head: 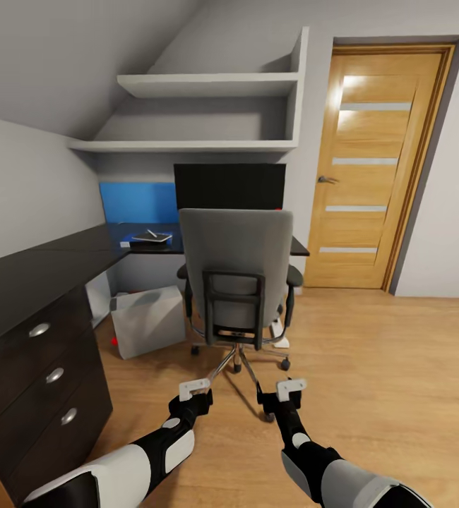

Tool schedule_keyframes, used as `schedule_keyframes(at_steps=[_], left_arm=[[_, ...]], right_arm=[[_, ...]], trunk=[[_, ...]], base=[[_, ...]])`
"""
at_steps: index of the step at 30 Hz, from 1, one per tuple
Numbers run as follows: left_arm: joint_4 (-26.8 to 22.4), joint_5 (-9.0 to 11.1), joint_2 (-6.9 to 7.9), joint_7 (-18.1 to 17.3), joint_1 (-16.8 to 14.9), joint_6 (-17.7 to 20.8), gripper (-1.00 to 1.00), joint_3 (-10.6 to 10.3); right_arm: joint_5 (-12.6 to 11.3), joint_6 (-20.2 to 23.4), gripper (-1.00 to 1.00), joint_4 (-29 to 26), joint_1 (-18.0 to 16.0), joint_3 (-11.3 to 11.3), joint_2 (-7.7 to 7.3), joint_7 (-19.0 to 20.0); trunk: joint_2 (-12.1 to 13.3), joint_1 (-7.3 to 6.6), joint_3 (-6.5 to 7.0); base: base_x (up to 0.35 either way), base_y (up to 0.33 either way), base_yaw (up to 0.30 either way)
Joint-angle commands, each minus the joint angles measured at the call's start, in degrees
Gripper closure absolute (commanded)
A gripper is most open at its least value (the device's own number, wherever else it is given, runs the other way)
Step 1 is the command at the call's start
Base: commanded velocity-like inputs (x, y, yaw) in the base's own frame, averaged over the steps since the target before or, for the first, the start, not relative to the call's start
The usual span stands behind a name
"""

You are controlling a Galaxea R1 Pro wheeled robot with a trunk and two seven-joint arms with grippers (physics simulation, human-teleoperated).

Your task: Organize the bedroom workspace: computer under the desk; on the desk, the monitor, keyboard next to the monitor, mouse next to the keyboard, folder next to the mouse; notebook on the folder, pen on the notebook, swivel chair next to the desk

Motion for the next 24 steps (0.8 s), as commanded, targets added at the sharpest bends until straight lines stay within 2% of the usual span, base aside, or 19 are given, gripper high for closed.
schedule_keyframes(at_steps=[1,6,14,19,24], left_arm=[[-0.07,0.29,-0.01,0.43,-0.03,-0.08,-1.00,-0.48],[-0.11,0.26,-0.04,0.44,-0.03,0.33,-1.00,-0.48],[-0.10,0.32,-0.05,0.34,-0.03,0.65,-1.00,-0.48],[-0.09,0.27,-0.05,0.27,-0.03,4.19,-1.00,-0.48],[-0.08,0.26,-0.05,0.25,-0.03,4.71,-1.00,-0.48]], right_arm=[[-0.45,-0.15,-1.00,0.05,-0.04,0.50,0.01,-0.25],[-0.48,-0.14,-1.00,0.05,-0.04,0.50,0.01,-0.25],[-0.50,-0.07,-1.00,0.02,-0.04,0.46,-0.05,-0.25],[-0.51,-0.07,-1.00,0.05,-0.04,0.45,0.01,-0.25],[-0.51,-0.07,-1.00,0.05,-0.04,0.47,0.01,-0.25]], trunk=[[-0.01,-0.07,0.17],[2.00,-1.17,1.07],[5.21,-2.93,2.50],[7.21,-4.03,3.40],[9.22,-5.12,4.30]], base=[[-0.336,0.000,0.000],[-0.247,0.000,0.000],[-0.018,0.000,0.000],[0.000,0.000,0.000],[0.000,0.000,0.000]])
